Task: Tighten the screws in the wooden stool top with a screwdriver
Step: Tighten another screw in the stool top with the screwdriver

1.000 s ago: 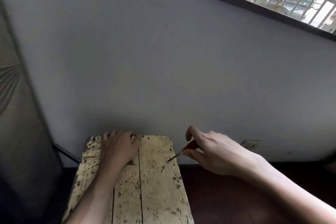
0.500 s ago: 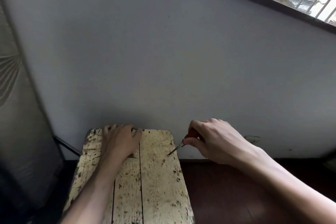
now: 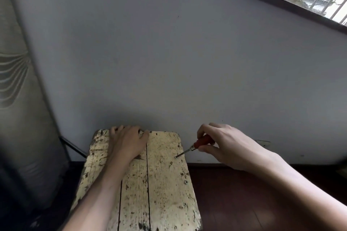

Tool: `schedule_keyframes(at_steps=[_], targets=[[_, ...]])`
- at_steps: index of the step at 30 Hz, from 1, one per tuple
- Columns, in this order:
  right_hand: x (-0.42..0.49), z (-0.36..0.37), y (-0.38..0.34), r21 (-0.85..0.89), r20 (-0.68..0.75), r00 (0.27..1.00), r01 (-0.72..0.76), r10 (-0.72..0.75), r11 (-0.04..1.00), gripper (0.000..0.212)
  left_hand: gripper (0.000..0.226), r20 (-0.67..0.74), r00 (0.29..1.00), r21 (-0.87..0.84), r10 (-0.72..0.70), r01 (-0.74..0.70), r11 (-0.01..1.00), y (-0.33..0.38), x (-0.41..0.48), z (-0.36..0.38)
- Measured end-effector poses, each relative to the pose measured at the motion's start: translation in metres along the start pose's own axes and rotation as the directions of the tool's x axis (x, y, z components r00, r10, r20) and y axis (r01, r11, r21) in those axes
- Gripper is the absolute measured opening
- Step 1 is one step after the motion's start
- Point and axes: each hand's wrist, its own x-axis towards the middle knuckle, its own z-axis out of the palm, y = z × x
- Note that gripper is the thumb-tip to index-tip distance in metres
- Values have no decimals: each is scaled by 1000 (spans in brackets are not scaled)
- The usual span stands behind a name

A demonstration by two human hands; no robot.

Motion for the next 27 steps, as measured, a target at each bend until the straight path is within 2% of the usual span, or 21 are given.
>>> schedule_keyframes(at_steps=[7,9,13,16,20,23,24,27], targets=[[4,-3,-14,-145,-94,993,57,-72,988,28,44,2,1000,-1,2,-2,1000,-2,3,5],[3,0,-15,-117,-110,994,4,-17,993,33,44,5,1000,-1,0,0,1000,-3,5,8],[11,5,-14,-62,-95,974,-211,204,976,49,47,6,1000,7,-7,7,1000,-5,8,12],[16,1,-15,-70,-40,957,-290,288,954,48,45,-9,1000,4,-10,10,1000,-6,8,14],[7,1,-17,-103,16,980,-196,198,975,33,43,1,1000,2,-14,14,1000,-4,6,9],[-3,-3,-18,99,79,993,-90,82,991,17,38,-8,1000,-3,-3,3,1000,-3,3,5],[-5,-5,-18,93,68,996,-59,53,994,16,36,-10,1000,-7,2,-2,1000,-4,3,4],[-6,-9,-18,-90,-41,999,-5,2,996,24,38,-4,1000,-13,0,0,1000,-4,2,2]])
